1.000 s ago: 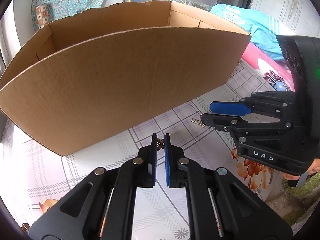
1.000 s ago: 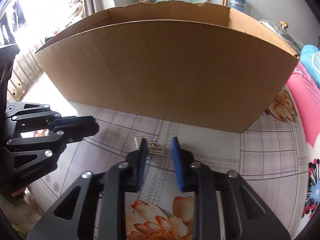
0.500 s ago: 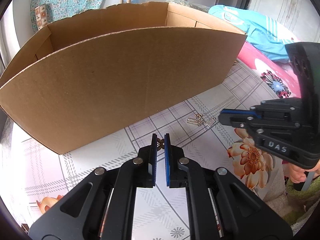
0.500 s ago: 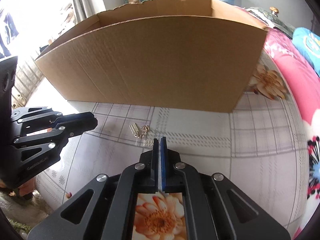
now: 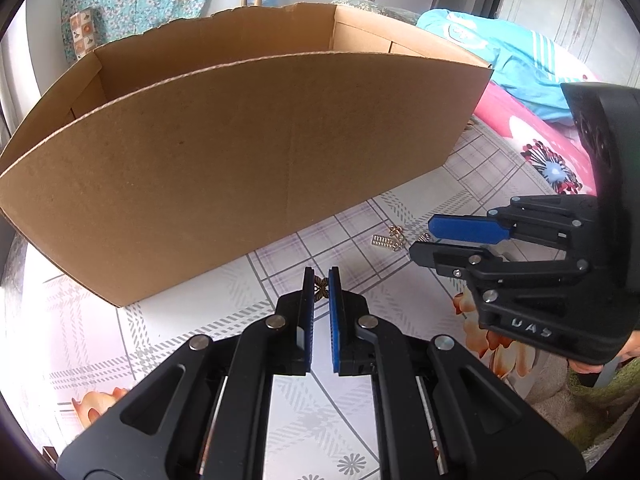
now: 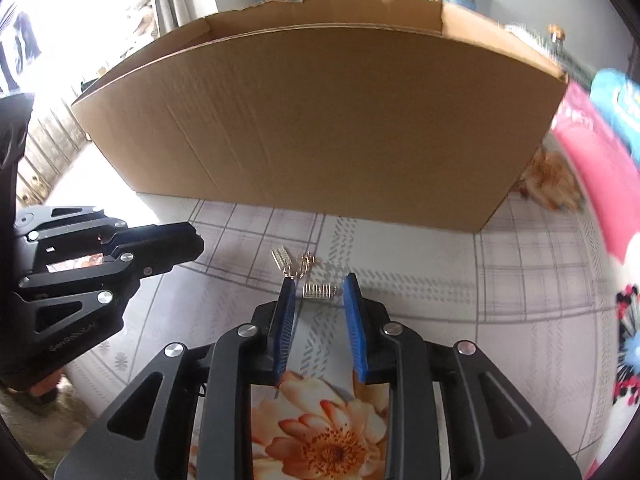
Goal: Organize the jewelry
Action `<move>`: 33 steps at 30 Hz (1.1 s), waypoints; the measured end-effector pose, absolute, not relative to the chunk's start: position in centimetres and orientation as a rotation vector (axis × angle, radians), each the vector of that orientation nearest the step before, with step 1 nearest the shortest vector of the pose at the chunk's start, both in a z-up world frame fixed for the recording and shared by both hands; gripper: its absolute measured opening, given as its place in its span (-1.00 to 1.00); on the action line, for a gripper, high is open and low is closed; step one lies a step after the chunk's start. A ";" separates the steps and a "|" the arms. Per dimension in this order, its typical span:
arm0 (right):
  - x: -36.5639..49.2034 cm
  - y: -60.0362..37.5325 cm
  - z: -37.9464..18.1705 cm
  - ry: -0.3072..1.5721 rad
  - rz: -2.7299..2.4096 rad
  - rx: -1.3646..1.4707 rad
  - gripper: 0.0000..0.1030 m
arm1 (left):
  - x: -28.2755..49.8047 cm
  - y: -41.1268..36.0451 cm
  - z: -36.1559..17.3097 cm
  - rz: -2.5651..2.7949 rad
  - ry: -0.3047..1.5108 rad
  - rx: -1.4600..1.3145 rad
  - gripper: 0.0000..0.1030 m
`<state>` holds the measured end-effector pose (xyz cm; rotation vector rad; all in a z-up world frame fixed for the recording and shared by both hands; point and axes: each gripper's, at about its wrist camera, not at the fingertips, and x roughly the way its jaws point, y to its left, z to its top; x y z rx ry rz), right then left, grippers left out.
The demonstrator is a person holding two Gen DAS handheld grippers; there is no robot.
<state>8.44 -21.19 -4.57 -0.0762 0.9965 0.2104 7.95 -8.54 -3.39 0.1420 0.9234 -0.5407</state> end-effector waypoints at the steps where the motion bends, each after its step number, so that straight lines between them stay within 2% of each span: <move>1: 8.4 -21.1 -4.6 0.995 0.208 -0.081 -0.63 | 7.9 -8.5 -3.4 -0.541 0.922 0.142 -0.89; 2: 8.5 -21.0 -4.6 0.999 0.215 -0.067 -0.70 | 7.9 -8.5 -3.4 -0.543 0.922 0.141 -0.89; 7: 8.4 -21.1 -4.5 0.999 0.226 -0.029 -0.76 | 7.9 -8.5 -3.3 -0.545 0.920 0.140 -0.89; 12: 8.1 -21.6 -4.6 0.999 0.228 -0.003 -0.77 | 8.0 -8.4 -3.3 -0.544 0.917 0.138 -0.89; 13: 8.0 -21.6 -4.6 0.998 0.230 0.004 -0.80 | 8.0 -8.3 -3.3 -0.543 0.917 0.138 -0.89; 14: 7.9 -21.9 -4.5 0.997 0.234 0.010 -0.95 | 8.0 -8.3 -3.2 -0.545 0.916 0.136 -0.89; 22: 7.4 -23.0 -4.3 1.007 0.239 0.030 -0.94 | 7.8 -8.3 -3.2 -0.546 0.915 0.141 -0.89; 24: 7.5 -22.8 -4.0 0.993 0.245 0.029 -0.87 | 7.7 -8.2 -3.1 -0.546 0.914 0.141 -0.89; 26: 8.1 -22.2 -4.0 0.989 0.244 0.021 -0.49 | 7.7 -8.3 -3.1 -0.546 0.916 0.138 -0.89; 27: 8.2 -22.0 -4.1 0.980 0.231 0.005 -0.42 | 7.7 -8.3 -3.1 -0.546 0.917 0.137 -0.89; 31: 8.7 -21.2 -4.8 0.995 0.220 -0.053 -0.41 | 7.5 -8.3 -3.0 -0.549 0.913 0.142 -0.89; 33: 8.7 -20.9 -4.7 0.995 0.218 -0.077 -0.54 | 7.5 -8.3 -2.9 -0.550 0.911 0.142 -0.89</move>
